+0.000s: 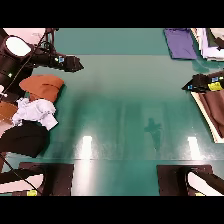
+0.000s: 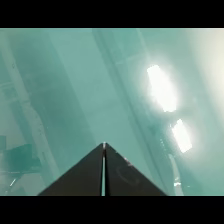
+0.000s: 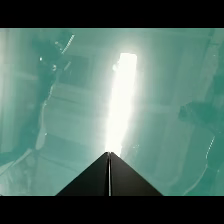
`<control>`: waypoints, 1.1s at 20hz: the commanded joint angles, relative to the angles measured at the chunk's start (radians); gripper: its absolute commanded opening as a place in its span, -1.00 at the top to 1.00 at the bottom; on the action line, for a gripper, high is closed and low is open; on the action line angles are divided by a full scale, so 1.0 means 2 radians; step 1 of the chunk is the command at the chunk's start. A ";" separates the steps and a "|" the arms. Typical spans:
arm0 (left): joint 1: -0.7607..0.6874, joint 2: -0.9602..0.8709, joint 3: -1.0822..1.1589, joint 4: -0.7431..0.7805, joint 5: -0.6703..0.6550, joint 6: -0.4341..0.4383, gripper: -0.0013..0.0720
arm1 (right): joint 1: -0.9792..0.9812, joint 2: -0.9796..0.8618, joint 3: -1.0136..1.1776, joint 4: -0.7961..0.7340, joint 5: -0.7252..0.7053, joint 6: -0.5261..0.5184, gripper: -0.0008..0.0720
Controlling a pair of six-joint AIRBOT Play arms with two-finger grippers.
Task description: Fold the shirts.
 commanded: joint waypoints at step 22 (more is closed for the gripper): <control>0.060 -0.001 0.015 0.246 0.037 -0.085 -0.55 | 0.001 0.000 0.000 0.000 0.008 0.000 0.93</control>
